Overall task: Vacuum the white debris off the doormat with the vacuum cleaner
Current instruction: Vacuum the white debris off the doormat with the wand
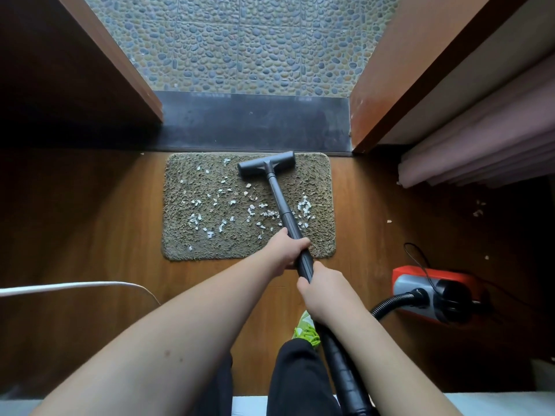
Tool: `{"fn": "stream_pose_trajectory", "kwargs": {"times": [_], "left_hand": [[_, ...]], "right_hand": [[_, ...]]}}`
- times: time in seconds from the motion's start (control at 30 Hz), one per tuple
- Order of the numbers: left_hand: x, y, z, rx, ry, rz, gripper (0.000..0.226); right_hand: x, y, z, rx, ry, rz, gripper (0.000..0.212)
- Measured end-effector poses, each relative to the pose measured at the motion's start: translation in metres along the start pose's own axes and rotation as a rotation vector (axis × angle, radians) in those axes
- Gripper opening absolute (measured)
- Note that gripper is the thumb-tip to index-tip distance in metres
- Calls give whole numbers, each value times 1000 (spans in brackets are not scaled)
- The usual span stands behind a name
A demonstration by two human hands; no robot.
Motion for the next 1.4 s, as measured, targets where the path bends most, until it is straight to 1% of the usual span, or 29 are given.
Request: {"fn": "stream_pose_trajectory", "kwargs": {"times": [0.2,0.37,0.73,0.87,0.93,1.0,1.13,1.23,1.4], "left_hand": [[2,-8,0,25,-3,-2,28],[9,-22,-10,13,-13,13,33],[25,-47,-30,-10,-30,56,36],[31,-54,-35,-35,-35,65,34],[34,-57,-38,-43,-42,70,32],[38,-61,-41,-40,-45,67,34],[43,-66,-42,-39,-33,63,40],[46,-65,-33,-5,-9,39,31],[47,-55,-3,55,35,-2,32]], "right_hand": [[7,0,-4,35,-14,-11,27],[19,14,-7,38,-23,-14,18],[44,37,-15,47,-13,-19,18],[51,44,-19,60,-17,-27,30],[55,50,-22,55,-25,-31,33],[59,54,-23,39,-32,-32,34],[64,57,-23,22,-16,-24,42],[65,50,-24,39,-14,8,42],[53,21,-25,100,-21,86,42]]}}
Point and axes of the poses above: each hand's wrist, its own x-axis away from the middle knuckle, its own z-axis out of the back of the hand, y = z × x, the point moved 5 cm from there along -x, towards the middle knuckle, and after that the axes turned 8 degrees about z, right-handed, at the moved point
